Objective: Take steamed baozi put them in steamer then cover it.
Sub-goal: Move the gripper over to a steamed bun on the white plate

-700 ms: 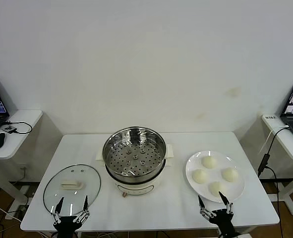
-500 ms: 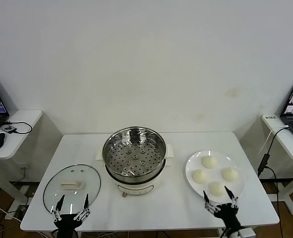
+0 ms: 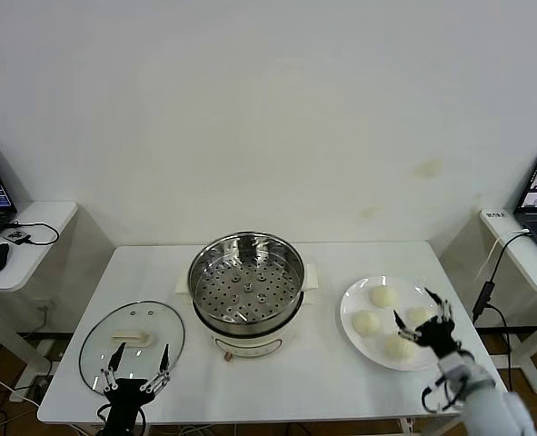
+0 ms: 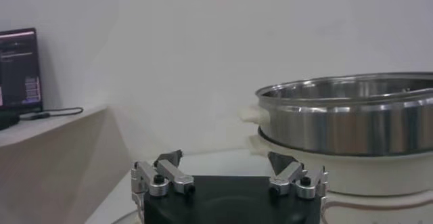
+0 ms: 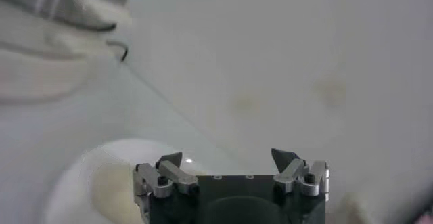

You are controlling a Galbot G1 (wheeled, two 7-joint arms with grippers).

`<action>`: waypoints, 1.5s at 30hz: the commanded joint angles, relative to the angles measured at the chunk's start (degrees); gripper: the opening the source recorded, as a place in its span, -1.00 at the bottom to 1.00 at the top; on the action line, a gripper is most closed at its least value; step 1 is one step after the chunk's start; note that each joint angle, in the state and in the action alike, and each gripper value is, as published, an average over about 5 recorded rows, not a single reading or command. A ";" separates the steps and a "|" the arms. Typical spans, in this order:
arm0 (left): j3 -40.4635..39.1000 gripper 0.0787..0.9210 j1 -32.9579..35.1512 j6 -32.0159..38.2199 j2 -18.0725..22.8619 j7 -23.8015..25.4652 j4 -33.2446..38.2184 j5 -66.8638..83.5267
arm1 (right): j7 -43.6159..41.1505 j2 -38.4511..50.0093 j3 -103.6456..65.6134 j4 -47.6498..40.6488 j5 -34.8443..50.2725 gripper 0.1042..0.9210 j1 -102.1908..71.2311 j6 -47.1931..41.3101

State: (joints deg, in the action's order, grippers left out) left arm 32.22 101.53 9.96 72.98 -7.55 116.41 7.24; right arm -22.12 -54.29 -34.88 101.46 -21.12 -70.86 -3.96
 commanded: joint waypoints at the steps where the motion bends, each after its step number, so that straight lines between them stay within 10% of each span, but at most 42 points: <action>1: 0.05 0.77 -0.62 0.18 0.28 1.30 -0.14 -1.43 | -12.73 11.80 6.96 -9.22 -8.91 0.76 16.30 -1.48; 19: 1.59 0.77 -0.46 2.60 1.51 2.17 -1.25 -4.02 | -42.96 15.40 55.05 -34.00 0.32 0.76 61.59 6.46; 45: 3.38 0.77 -0.07 4.99 1.14 2.39 -1.19 -3.47 | -39.37 6.32 61.00 -44.33 -2.32 0.68 61.72 4.43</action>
State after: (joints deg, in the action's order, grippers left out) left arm 35.56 101.44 14.61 74.14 -5.19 115.23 3.76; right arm -61.49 -46.00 24.57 60.24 -22.88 -10.29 0.56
